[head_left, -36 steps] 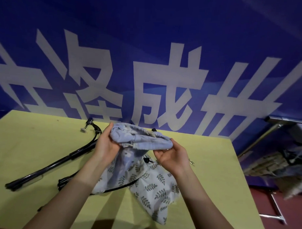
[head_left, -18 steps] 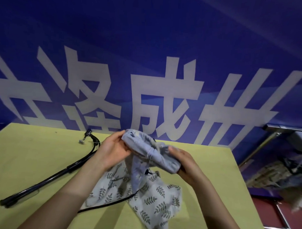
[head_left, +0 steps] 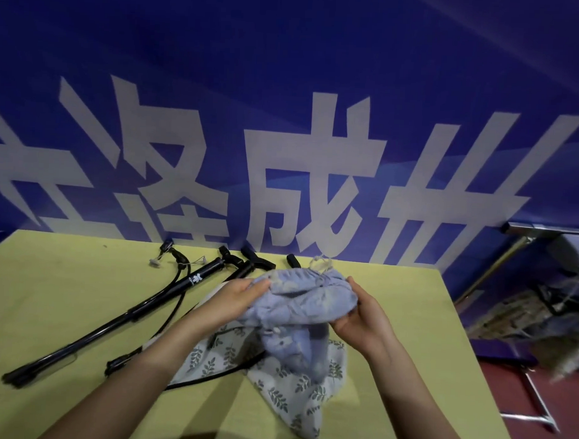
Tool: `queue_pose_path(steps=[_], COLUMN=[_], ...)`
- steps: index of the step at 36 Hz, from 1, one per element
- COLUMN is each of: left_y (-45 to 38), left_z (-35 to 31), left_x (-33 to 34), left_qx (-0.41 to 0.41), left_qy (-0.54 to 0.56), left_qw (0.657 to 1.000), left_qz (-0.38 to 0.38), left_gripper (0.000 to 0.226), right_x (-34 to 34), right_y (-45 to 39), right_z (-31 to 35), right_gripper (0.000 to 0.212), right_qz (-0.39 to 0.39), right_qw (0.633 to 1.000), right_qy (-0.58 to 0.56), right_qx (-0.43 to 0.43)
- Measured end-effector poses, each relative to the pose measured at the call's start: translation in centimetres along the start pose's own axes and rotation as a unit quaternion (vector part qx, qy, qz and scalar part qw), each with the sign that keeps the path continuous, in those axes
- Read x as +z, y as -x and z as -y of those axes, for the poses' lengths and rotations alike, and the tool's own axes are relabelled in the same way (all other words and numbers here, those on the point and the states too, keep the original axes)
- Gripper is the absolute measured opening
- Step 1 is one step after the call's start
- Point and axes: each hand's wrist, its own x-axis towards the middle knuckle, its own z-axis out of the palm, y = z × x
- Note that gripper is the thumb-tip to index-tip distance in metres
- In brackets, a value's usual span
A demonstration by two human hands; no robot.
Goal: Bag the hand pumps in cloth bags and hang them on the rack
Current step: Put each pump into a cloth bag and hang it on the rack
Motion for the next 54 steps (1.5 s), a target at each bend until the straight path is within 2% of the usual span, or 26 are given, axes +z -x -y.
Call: queue_pose_path(steps=[1, 3, 4, 6, 8, 9, 11, 13, 15, 16, 17, 18, 20, 21, 23, 27, 29, 31, 34, 38, 43, 46, 51, 54], left_y=[0.1, 0.0, -0.1, -0.1, 0.0, 0.0, -0.2, -0.1, 0.5, 0.5, 0.3, 0.0, -0.9, -1.6, -2.9, -5.6, -7.1, -7.8, -8.9, -10.4, -12.4, -13.0, -14.0, -14.4], left_z=[-0.3, -0.3, -0.4, -0.3, -0.6, -0.6, -0.2, 0.2, -1.1, -1.2, -1.0, -0.7, 0.7, 1.2, 1.9, 3.0, 3.5, 3.3, 2.9, 2.2, 2.5, 2.6, 3.7, 4.2], left_x=[0.4, 0.8, 1.0, 1.2, 1.4, 1.5, 1.7, 1.8, 2.7, 3.0, 3.3, 3.6, 4.2, 4.7, 5.9, 8.1, 9.0, 9.6, 10.7, 11.3, 11.8, 12.3, 12.6, 12.6], left_qx=[-0.011, -0.036, -0.056, -0.1, -0.111, -0.097, -0.061, -0.062, -0.082, -0.069, -0.081, -0.106, -0.147, -0.15, -0.169, -0.204, -0.226, -0.242, -0.228, -0.221, -0.232, -0.243, -0.261, -0.273], left_qy=[0.066, 0.228, 0.315, 0.463, 0.568, 0.584, 0.587, 0.609, 0.595, 0.598, 0.576, 0.532, 0.44, 0.402, 0.336, 0.221, 0.19, 0.181, 0.162, 0.147, 0.148, 0.147, 0.167, 0.194], left_qw=[0.998, 0.973, 0.947, 0.879, 0.815, 0.805, 0.807, 0.79, 0.792, 0.781, 0.795, 0.827, 0.884, 0.902, 0.927, 0.949, 0.949, 0.947, 0.955, 0.961, 0.959, 0.958, 0.951, 0.942], left_qz=[0.006, -0.008, -0.023, -0.051, -0.045, -0.034, -0.028, 0.029, 0.108, 0.165, 0.171, 0.15, 0.061, 0.043, 0.004, -0.096, -0.114, -0.113, -0.102, -0.082, -0.063, -0.041, -0.021, -0.02], left_gripper=[0.039, 0.036, 0.035, 0.037, 0.032, 0.036, 0.063, 0.073, 0.042, 0.038, 0.049, 0.053, 0.045, 0.043, 0.043, 0.038, 0.041, 0.033, 0.037, 0.037, 0.041, 0.038, 0.042, 0.041], right_x=[0.2, 0.1, 0.1, -0.2, -0.8, -1.1, -1.6, -2.1, -2.9, -3.3, -3.8, -4.4, -5.7, -6.2, -7.0, -9.2, -10.9, -12.8, -15.4, -17.7, -19.9, -20.2, -21.2, -21.3], right_y=[0.4, 0.7, 0.9, 1.3, 1.5, 1.6, 1.8, 1.7, 1.3, 1.0, 0.7, 0.2, -0.9, -1.4, -2.0, -2.9, -3.1, -3.2, -3.6, -4.8, -7.3, -8.6, -9.8, -10.0], right_z=[-0.1, -0.3, -0.4, -0.9, -1.5, -1.8, -2.3, -2.3, -2.3, -2.3, -2.3, -2.3, -2.4, -2.4, -2.5, -2.5, -1.9, -1.3, 0.2, 2.2, 3.4, 3.4, 3.0, 2.9], right_gripper=[0.039, 0.059, 0.064, 0.051, 0.045, 0.046, 0.044, 0.043, 0.042, 0.041, 0.04, 0.037, 0.031, 0.03, 0.029, 0.027, 0.027, 0.023, 0.011, 0.009, 0.018, 0.021, 0.006, 0.007], right_qz=[0.008, 0.034, 0.047, 0.063, 0.084, 0.088, 0.075, 0.034, -0.021, -0.047, -0.077, -0.118, -0.204, -0.233, -0.269, -0.289, -0.281, -0.279, -0.305, -0.345, -0.333, -0.322, -0.323, -0.319], right_qw=[1.0, 0.999, 0.999, 0.997, 0.993, 0.992, 0.991, 0.993, 0.994, 0.993, 0.991, 0.984, 0.954, 0.937, 0.915, 0.903, 0.894, 0.88, 0.851, 0.788, 0.713, 0.693, 0.669, 0.659], right_qy=[0.002, 0.001, 0.003, 0.025, 0.059, 0.071, 0.091, 0.095, 0.086, 0.084, 0.096, 0.127, 0.218, 0.258, 0.302, 0.318, 0.348, 0.383, 0.427, 0.51, 0.617, 0.645, 0.669, 0.68], right_qx=[0.006, 0.013, 0.025, 0.048, 0.057, 0.06, 0.059, 0.057, 0.059, 0.062, 0.06, 0.051, 0.02, 0.006, -0.003, 0.005, -0.004, 0.002, 0.017, -0.018, -0.018, -0.016, -0.017, -0.033])
